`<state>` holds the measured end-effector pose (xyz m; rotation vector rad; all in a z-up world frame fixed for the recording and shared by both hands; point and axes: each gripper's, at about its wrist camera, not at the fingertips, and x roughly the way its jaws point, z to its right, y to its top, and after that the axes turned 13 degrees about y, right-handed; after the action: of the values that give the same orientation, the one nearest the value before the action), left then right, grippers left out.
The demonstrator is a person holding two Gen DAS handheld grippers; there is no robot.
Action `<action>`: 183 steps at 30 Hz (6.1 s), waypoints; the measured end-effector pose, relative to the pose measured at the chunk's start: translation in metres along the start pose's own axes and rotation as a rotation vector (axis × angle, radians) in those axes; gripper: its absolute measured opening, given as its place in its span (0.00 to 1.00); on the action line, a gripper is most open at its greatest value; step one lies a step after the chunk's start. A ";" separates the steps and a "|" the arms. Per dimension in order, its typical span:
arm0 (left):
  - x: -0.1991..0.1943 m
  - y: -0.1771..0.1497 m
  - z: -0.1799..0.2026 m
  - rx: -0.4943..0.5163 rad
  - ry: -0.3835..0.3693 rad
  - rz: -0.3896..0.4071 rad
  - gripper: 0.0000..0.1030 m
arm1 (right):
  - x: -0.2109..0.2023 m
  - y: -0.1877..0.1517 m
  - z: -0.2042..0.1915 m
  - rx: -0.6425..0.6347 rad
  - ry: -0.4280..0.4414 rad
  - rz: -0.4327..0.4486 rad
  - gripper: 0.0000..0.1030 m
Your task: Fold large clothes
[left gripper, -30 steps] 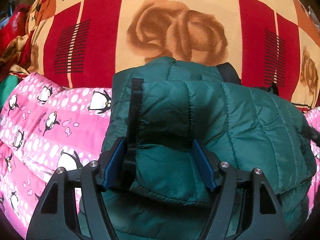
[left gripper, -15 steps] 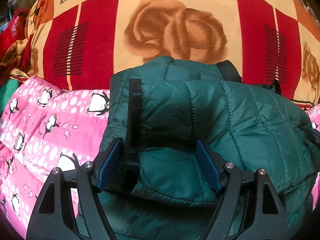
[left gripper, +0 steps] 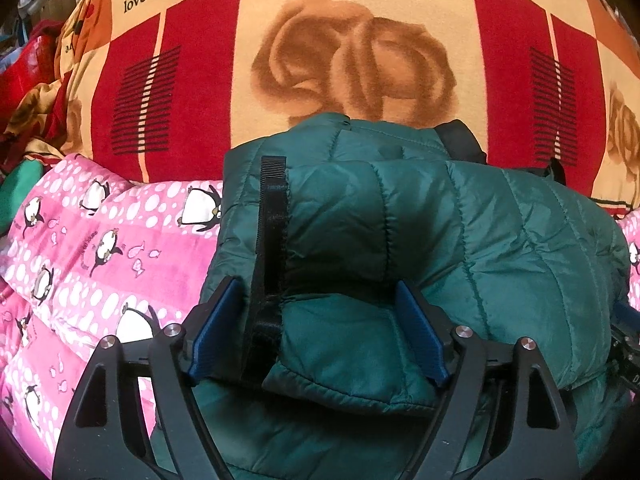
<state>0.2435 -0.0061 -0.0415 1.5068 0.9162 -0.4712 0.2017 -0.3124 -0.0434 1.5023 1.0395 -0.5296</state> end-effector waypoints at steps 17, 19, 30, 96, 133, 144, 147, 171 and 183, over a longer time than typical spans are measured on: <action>-0.004 0.002 -0.008 -0.011 -0.016 -0.014 0.78 | -0.029 0.014 -0.031 0.014 0.106 0.090 0.61; -0.004 0.002 -0.008 -0.013 -0.016 -0.014 0.78 | -0.016 0.018 -0.037 0.014 0.106 0.075 0.61; -0.032 -0.006 -0.033 0.008 -0.098 -0.079 0.78 | -0.007 0.019 -0.034 0.076 0.105 0.041 0.61; -0.114 -0.212 -0.194 -0.046 -0.224 -0.317 0.79 | -0.171 -0.233 -0.009 0.244 0.022 -0.181 0.83; -0.116 -0.230 -0.171 0.030 -0.218 -0.308 0.92 | -0.161 -0.242 -0.041 0.085 -0.008 -0.221 0.83; -0.132 -0.231 -0.168 0.039 -0.234 -0.256 0.32 | -0.156 -0.243 -0.038 0.066 0.063 -0.213 0.60; -0.144 -0.224 -0.165 0.061 -0.181 -0.215 0.13 | -0.165 -0.239 -0.040 0.048 0.074 -0.192 0.31; -0.181 -0.027 -0.156 -0.126 -0.170 0.149 0.05 | -0.232 -0.049 -0.011 0.030 0.016 0.270 0.17; -0.127 -0.048 -0.139 -0.045 -0.193 -0.046 0.05 | -0.171 -0.095 -0.006 0.049 0.123 -0.040 0.17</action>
<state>0.0995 0.0904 0.0469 1.3760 0.8062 -0.6144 0.0353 -0.3662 0.0439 1.5759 1.1611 -0.4995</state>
